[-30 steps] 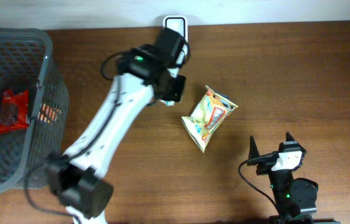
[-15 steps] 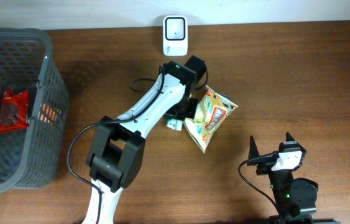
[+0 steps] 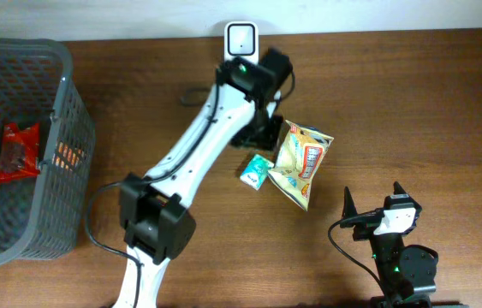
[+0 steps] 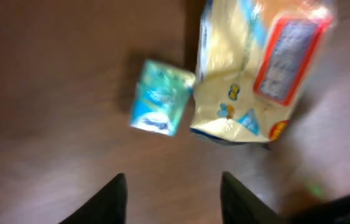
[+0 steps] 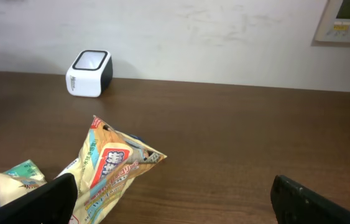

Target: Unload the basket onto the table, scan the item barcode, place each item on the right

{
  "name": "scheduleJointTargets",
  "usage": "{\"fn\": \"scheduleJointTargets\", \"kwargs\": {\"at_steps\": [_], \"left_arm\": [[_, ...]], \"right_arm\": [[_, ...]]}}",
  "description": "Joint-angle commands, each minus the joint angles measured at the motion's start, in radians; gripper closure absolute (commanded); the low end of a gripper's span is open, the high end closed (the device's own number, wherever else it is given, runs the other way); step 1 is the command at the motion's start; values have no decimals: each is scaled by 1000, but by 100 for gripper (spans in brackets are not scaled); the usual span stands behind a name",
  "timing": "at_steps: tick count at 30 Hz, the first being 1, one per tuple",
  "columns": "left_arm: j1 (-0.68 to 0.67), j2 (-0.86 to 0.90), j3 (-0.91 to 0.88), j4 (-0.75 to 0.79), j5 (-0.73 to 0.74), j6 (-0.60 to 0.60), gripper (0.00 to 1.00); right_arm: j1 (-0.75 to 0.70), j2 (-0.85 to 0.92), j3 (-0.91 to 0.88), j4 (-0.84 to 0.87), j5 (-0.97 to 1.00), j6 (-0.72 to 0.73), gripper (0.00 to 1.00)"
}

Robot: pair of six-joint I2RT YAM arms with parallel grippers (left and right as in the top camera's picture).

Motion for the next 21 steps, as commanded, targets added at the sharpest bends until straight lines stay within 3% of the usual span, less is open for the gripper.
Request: {"fn": "scheduleJointTargets", "kwargs": {"at_steps": [1,2,3,8,14,21], "left_arm": [[52,-6,293,-125,-186,18,22],[67,-14,361,-124,-199,53,3],[79,-27,401,-124,-204,68,0],[202,-150,496,-124,-223,68,1],[501,-327,496,-124,-331,90,1],[882,-407,452,-124,-322,87,1]], "right_arm": [[6,-5,-7,-4,8,0,2],[6,-5,-7,-4,8,0,2],[6,-5,-7,-4,9,0,2],[6,-5,-7,-4,8,0,2],[6,-5,-7,-4,8,0,2],[6,-5,-7,-4,8,0,2]]}}
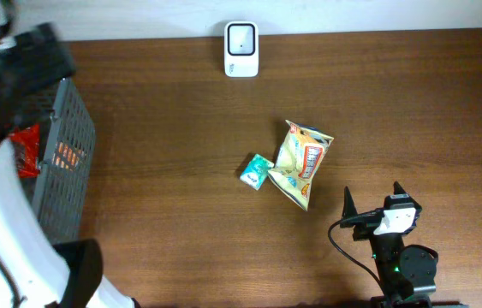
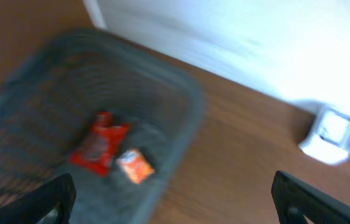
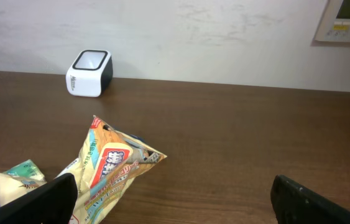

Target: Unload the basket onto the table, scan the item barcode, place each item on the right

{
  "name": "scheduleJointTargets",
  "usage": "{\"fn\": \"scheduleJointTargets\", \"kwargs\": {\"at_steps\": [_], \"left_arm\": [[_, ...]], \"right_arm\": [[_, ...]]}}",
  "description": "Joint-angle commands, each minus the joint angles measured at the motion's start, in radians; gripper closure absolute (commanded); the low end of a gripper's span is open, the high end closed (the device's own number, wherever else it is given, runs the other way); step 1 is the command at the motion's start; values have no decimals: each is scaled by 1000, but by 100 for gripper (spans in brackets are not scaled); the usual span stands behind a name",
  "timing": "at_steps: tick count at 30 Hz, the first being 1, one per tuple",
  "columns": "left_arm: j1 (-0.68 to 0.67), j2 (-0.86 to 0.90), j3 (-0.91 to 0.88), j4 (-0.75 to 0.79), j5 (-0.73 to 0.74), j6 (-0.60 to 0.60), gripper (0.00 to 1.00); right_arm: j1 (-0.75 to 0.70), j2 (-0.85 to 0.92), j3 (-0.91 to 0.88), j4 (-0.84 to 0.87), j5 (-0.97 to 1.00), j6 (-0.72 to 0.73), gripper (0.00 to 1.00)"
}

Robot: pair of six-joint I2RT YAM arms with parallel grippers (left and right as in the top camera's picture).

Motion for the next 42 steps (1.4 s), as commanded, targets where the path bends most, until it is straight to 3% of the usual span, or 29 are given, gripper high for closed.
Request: {"fn": "scheduleJointTargets", "kwargs": {"at_steps": [1,5,14,31,36,40,42], "left_arm": [[181,-21,-44,-4,2,15,1],[327,-21,-225,-4,121,14,1],[367,-19,-551,84,120,11,1],[373,40,-592,258,125,0,1],[413,105,-592,277,257,0,0],[435,171,-593,238,251,1,13],[435,207,-593,217,248,2,12]], "right_arm": [[6,-5,-7,-4,9,1,2],[6,-5,-7,-4,8,1,2],[6,-5,-7,-4,9,1,2],[6,-5,-7,-4,9,1,2],[6,-5,-7,-4,8,1,2],[6,-5,-7,-4,8,1,1],[6,-5,-7,-4,9,1,2]]}}
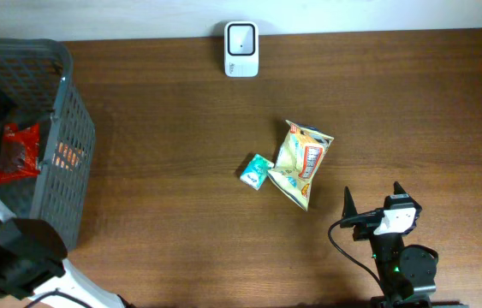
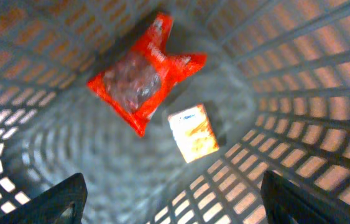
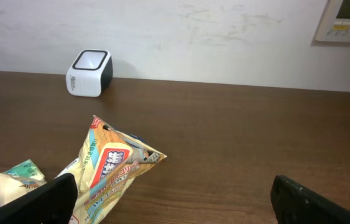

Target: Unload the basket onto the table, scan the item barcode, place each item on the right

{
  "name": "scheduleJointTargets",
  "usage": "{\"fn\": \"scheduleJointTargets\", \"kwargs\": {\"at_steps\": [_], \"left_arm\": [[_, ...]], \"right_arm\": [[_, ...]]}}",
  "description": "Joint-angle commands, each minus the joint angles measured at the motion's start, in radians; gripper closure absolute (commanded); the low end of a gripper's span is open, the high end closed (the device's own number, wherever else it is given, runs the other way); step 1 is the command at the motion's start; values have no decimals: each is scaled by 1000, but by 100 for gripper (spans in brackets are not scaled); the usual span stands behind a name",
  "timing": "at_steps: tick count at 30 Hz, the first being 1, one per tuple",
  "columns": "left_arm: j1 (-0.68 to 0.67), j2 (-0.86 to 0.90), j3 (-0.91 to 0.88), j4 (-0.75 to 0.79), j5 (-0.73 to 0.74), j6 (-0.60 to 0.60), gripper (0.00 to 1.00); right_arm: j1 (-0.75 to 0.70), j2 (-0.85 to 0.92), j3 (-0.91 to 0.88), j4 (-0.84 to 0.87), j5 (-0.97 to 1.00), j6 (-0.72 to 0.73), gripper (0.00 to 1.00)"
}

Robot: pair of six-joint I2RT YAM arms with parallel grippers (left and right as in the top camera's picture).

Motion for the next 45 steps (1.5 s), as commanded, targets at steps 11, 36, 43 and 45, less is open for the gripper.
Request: {"fn": "scheduleJointTargets", "kwargs": {"at_steps": [11,36,43,45], "left_arm": [[7,286,-11,-38,25,9,13],[-19,235,-88,-103,59,85,20],[-19,129,-88,-159,30,82,18],[-19,129,-89,-166,30,80,18]], "right_arm": [[6,-5,-7,-4,8,1,2],[6,-5,-7,-4,8,1,2],[6,-5,-7,-4,9,2,2],[6,-5,-7,-4,8,2,2]]}}
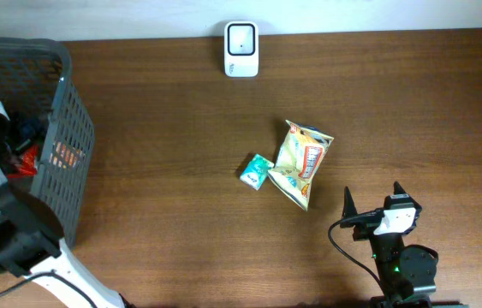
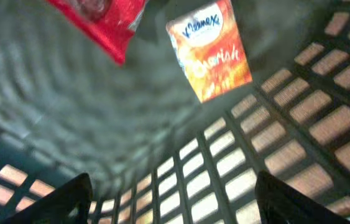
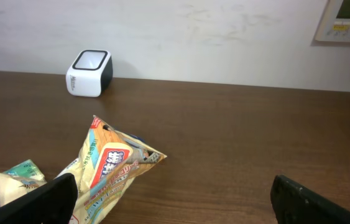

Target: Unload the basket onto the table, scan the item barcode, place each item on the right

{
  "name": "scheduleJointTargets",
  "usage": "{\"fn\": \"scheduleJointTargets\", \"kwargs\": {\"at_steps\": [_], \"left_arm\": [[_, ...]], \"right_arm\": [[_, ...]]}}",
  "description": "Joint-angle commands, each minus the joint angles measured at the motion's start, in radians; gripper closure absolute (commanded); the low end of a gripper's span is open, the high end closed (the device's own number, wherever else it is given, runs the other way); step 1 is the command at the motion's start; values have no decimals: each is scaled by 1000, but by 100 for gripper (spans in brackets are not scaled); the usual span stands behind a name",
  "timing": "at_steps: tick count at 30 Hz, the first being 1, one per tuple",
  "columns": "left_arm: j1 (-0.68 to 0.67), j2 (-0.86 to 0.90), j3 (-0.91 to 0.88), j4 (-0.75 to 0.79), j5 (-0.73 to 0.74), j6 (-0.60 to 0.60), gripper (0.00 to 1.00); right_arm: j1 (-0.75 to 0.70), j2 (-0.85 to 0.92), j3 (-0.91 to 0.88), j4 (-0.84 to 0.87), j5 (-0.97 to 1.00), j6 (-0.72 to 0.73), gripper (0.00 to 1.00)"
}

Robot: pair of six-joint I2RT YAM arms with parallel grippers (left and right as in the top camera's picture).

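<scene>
My left gripper [image 2: 175, 208] is open, down inside the grey basket [image 1: 74, 128]. Just ahead of it an orange Kleenex tissue pack [image 2: 212, 59] lies on the basket floor, and a red packet [image 2: 100, 15] sits at the top edge of the wrist view. Overhead, the left arm [image 1: 5, 137] reaches into the basket and covers part of the red packet [image 1: 26, 161]. The white scanner [image 1: 241, 38] stands at the table's back edge. My right gripper [image 3: 175, 208] rests open at the front right, holding nothing.
A yellow snack bag [image 1: 300, 162] and a small teal pack [image 1: 257, 171] lie mid-table, left of the right gripper [image 1: 373, 201]. The basket's mesh wall [image 2: 274, 143] closes in around the left gripper's fingers [image 2: 63, 199].
My left gripper has gone lower in the basket and is now closer to the orange tissue pack, with the red packet shifted to the top edge of its view. The right arm has not moved.
My left gripper was open over the teal pack and yellow bag at mid-table. Then it was off to the left with the basket in its view. Then it hung open above the red packet and orange pack, and now sits low beside them.
</scene>
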Motion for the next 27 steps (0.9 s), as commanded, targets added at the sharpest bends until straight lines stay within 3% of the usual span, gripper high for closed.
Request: {"fn": "scheduleJointTargets", "kwargs": {"at_steps": [1,9,20,24,27], "left_arm": [[4,-22,-10,13,-15,8,18],[8,-37,-207,133,-50,-36,18],[24,-275,-386,218,-34,-35,18],[24,-294,-544,367,35,-33,13],[24,-294,-698,634,42,-33,14]], "right_arm": [[6,-5,-7,-4,8,0,2],[6,-5,-7,-4,8,0,2],[6,-5,-7,-4,9,0,2],[6,-5,-7,-4,8,0,2],[6,-5,-7,-4,8,0,2]]}}
